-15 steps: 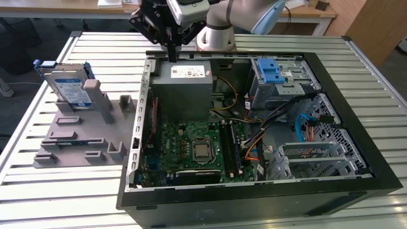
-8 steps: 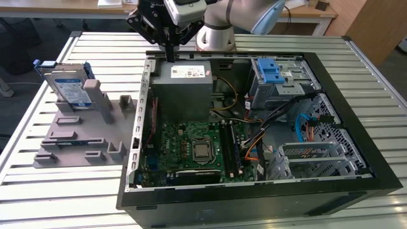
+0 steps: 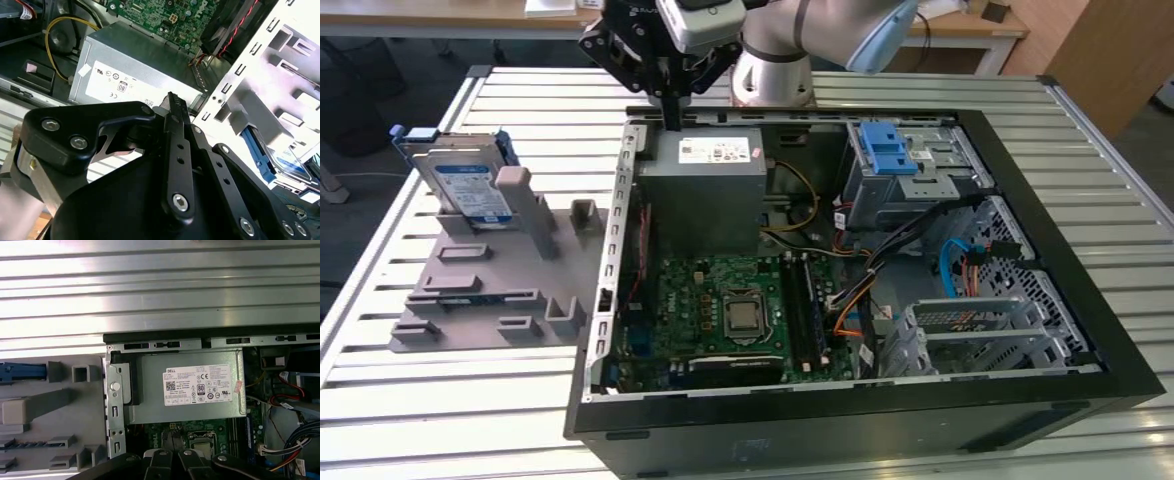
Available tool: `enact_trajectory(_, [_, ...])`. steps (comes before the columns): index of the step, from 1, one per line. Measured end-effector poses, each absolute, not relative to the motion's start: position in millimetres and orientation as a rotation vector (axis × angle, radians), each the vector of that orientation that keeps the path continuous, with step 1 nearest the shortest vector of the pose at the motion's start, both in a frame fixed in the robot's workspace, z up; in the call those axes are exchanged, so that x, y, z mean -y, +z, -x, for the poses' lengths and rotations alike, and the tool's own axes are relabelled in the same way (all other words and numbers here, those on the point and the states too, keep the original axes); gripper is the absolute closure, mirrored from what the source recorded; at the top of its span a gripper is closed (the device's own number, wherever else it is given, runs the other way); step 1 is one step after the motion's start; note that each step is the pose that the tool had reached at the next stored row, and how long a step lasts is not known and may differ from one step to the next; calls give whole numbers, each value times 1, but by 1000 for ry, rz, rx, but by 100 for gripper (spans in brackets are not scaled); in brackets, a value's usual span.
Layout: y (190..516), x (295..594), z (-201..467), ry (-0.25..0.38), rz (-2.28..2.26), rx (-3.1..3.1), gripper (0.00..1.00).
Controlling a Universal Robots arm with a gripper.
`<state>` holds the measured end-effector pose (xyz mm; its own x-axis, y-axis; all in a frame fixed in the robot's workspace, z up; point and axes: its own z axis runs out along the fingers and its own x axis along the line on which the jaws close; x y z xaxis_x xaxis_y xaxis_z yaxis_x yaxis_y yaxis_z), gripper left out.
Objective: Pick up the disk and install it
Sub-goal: 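Reach for the disk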
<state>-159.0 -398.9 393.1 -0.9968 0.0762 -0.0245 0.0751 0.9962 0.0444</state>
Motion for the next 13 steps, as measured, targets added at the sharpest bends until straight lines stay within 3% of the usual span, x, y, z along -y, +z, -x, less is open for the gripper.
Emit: enact_trajectory(13, [393,399,168,68,-118,-3112,89])
